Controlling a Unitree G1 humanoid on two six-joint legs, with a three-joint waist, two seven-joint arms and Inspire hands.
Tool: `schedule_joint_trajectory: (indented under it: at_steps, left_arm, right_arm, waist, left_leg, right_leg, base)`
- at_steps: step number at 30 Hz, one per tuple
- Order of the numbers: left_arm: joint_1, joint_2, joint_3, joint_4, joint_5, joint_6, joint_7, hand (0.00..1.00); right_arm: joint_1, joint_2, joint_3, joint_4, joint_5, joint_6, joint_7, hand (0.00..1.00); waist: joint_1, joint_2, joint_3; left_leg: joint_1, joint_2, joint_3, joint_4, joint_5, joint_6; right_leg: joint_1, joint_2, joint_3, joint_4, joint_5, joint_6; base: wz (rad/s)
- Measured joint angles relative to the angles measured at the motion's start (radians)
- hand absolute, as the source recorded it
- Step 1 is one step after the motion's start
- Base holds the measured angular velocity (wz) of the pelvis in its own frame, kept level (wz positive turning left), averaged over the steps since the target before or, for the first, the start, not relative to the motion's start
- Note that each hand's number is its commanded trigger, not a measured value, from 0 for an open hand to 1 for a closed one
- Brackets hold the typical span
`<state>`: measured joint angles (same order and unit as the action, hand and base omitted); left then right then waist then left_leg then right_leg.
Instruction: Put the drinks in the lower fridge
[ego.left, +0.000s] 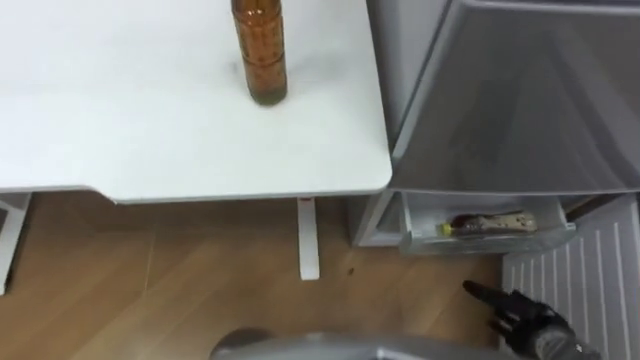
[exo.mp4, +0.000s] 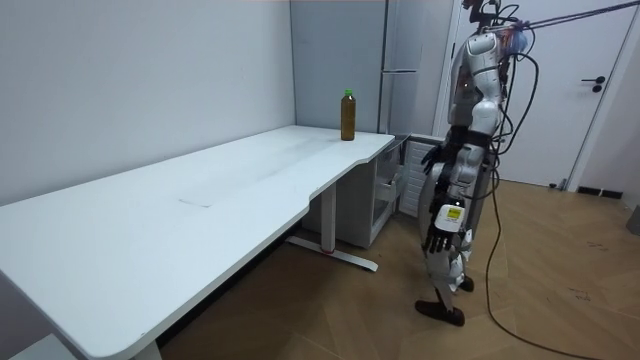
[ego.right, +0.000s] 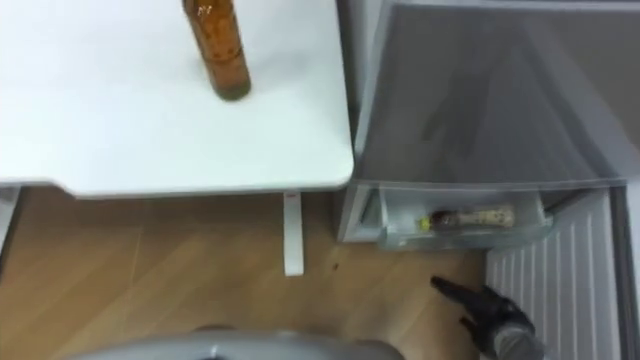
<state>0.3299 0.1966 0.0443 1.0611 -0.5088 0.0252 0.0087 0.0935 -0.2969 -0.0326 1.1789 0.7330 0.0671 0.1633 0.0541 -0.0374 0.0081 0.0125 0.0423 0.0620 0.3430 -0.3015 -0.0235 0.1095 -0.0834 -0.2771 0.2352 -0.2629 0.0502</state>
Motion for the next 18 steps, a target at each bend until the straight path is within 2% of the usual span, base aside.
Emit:
schedule_joint_trajectory:
  at_steps: [3, 6, 7, 10, 12, 15, 18]
  left_arm:
    - [-0.001, -0.005, 0.023, -0.021, 0.001, -0.002, 0.002, 0.00]
    - [-0.013, -0.007, 0.032, -0.021, -0.008, -0.002, 0.010, 0.00]
    - [-0.017, -0.008, 0.032, -0.021, -0.008, -0.002, 0.014, 0.00]
    - [-0.026, -0.028, 0.051, -0.025, -0.003, -0.004, 0.041, 0.00]
    - [-0.030, -0.049, 0.054, -0.019, -0.008, -0.005, 0.056, 0.00]
    - [-0.042, -0.073, 0.053, -0.018, -0.010, -0.012, 0.069, 0.00]
    - [-0.049, -0.083, 0.054, -0.007, -0.004, -0.013, 0.068, 0.00]
  right_arm:
    - [0.015, 0.029, 0.000, 0.000, -0.001, 0.000, 0.001, 0.00]
    - [0.032, 0.057, 0.000, 0.001, 0.003, -0.001, 0.000, 0.00]
    - [0.041, 0.071, 0.000, 0.001, 0.004, -0.001, -0.003, 0.00]
    - [0.045, 0.109, -0.012, 0.029, -0.039, -0.001, -0.022, 0.00]
    - [0.049, 0.126, -0.011, 0.054, -0.070, -0.001, -0.036, 0.00]
    - [0.056, 0.138, -0.010, 0.076, -0.100, -0.002, -0.061, 0.00]
    - [0.064, 0.141, -0.010, 0.076, -0.138, -0.004, -0.077, 0.00]
  waist:
    - [0.002, 0.004, 0.0028]
    - [-0.003, 0.011, 0.0011]
    - [-0.004, 0.008, 0.0026]
    - [-0.017, 0.012, 0.0027]
    - [-0.022, 0.020, -0.0018]
    - [-0.024, 0.023, -0.0019]
    - [-0.022, 0.025, -0.0021]
  left_leg:
    - [0.002, -0.003, -0.001, -0.007, 0.000, 0.000]
    - [0.000, -0.004, -0.011, -0.011, 0.000, 0.001]
    - [0.002, -0.005, -0.013, -0.012, 0.000, 0.001]
    - [0.012, -0.006, -0.014, -0.018, 0.003, 0.004]
    - [0.018, -0.006, -0.010, -0.023, 0.007, 0.003]
    - [0.034, -0.006, 0.004, -0.050, 0.022, 0.002]
    - [0.043, -0.003, 0.014, -0.058, 0.025, 0.001]
  right_leg:
    - [0.011, -0.002, -0.012, -0.009, 0.007, 0.005]
    - [0.023, -0.001, -0.021, -0.016, 0.014, 0.008]
    - [0.031, -0.001, -0.024, -0.016, 0.015, 0.008]
    - [0.033, -0.001, -0.023, -0.016, 0.017, 0.006]
    - [0.034, -0.001, -0.017, -0.015, 0.018, 0.005]
    - [0.032, -0.001, -0.003, -0.016, 0.022, 0.003]
    - [0.031, 0.000, 0.005, -0.016, 0.023, 0.001]
  base:
    - [0.16]
    - [0.10]
    - [0.06]
    - [0.00]
    - [-0.06]
    - [-0.12]
    - [-0.12]
